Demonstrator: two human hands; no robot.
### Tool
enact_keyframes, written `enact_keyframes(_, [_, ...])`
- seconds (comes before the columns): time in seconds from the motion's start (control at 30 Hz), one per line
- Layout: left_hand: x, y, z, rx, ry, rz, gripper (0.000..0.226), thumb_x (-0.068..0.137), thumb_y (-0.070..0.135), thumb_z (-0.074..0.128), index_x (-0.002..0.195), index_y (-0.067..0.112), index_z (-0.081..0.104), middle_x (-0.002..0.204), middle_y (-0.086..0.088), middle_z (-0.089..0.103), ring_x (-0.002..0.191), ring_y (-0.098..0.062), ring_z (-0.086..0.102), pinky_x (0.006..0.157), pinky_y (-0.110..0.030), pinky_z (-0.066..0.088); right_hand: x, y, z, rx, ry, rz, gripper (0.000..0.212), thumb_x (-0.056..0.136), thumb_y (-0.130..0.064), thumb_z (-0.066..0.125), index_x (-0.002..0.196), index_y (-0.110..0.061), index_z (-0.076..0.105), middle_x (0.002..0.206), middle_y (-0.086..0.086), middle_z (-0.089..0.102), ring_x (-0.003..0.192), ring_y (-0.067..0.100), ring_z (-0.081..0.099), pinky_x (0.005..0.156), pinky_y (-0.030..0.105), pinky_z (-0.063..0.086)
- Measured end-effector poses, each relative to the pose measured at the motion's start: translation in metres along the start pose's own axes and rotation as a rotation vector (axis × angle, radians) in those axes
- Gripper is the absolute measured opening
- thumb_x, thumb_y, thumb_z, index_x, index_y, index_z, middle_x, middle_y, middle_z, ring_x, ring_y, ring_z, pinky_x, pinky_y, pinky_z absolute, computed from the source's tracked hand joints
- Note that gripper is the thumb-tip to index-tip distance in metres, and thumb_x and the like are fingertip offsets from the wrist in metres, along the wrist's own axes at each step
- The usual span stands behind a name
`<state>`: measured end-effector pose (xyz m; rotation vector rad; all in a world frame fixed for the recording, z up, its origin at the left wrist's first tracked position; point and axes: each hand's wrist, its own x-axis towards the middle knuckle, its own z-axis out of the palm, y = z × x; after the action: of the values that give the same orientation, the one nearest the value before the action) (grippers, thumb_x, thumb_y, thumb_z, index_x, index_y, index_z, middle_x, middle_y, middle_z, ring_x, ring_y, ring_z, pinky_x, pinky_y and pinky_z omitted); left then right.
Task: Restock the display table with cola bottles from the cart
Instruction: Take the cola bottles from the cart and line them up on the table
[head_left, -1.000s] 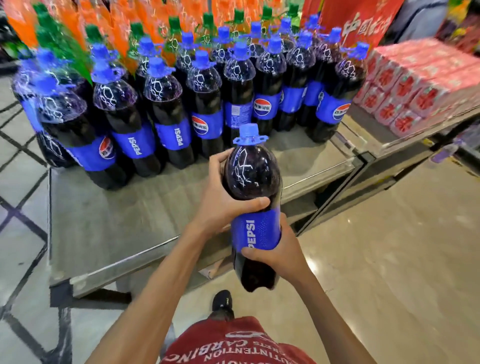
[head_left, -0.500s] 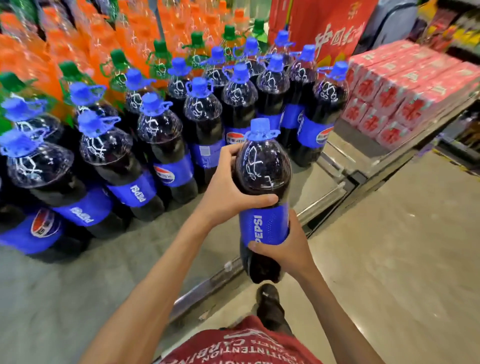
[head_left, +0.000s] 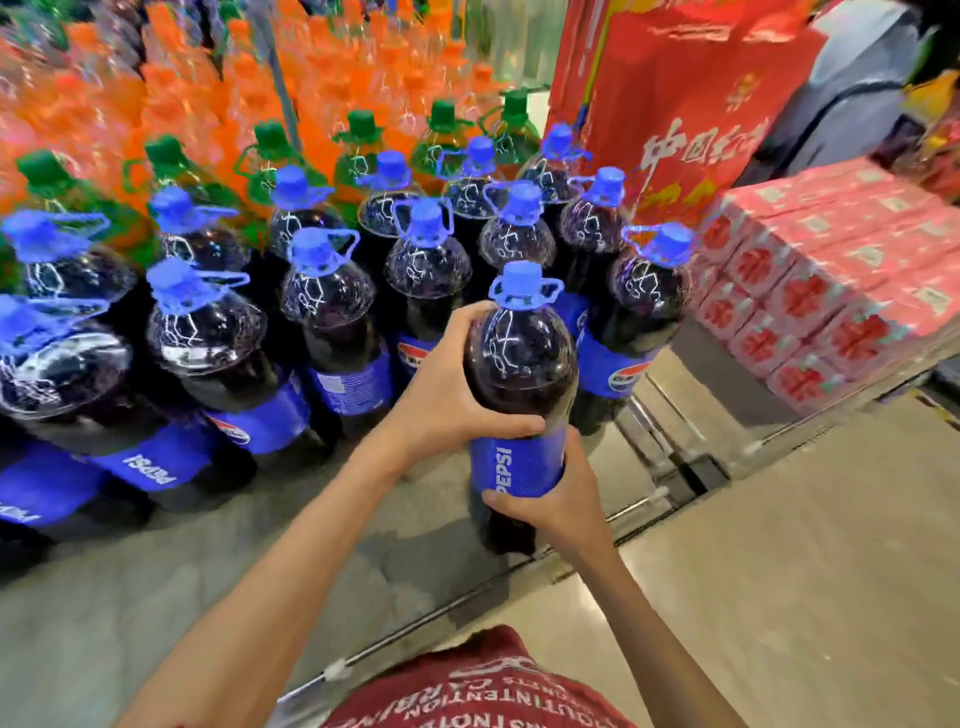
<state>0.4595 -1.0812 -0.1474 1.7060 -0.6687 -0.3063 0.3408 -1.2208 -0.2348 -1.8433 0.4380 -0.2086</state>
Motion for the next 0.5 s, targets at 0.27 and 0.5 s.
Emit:
enact_keyframes(0.27, [0.03, -0.008, 0.012, 0.11, 0.011, -0.017, 0.11, 0.054, 0.014, 0.1, 0.142, 0.022, 0.034, 0.135, 0.015, 0.056, 0.127, 0.0, 0.053, 0.109, -0.021, 0.04, 0.053, 0.019, -0.018, -0.005, -0.02, -0.067, 0.09, 0.043, -0.039, 0.095, 0.12, -0.04, 0.048, 0.113, -0.029, 0.065, 0.103, 0.0, 0.066, 0.086, 0.025, 0.054])
enact_keyframes(0.5, [0.047, -0.006, 0.014, 0.202, 0.004, 0.005, 0.109, 0.055, 0.01, 0.1, 0.142, 0.018, 0.034, 0.137, 0.013, 0.053, 0.128, -0.001, 0.052, 0.108, -0.018, 0.038, 0.08, 0.035, -0.018, -0.023, -0.017, -0.074, 0.085, 0.049, -0.022, 0.102, 0.109, -0.039, 0.046, 0.106, -0.032, 0.065, 0.099, -0.002, 0.066, 0.084, 0.023, 0.054])
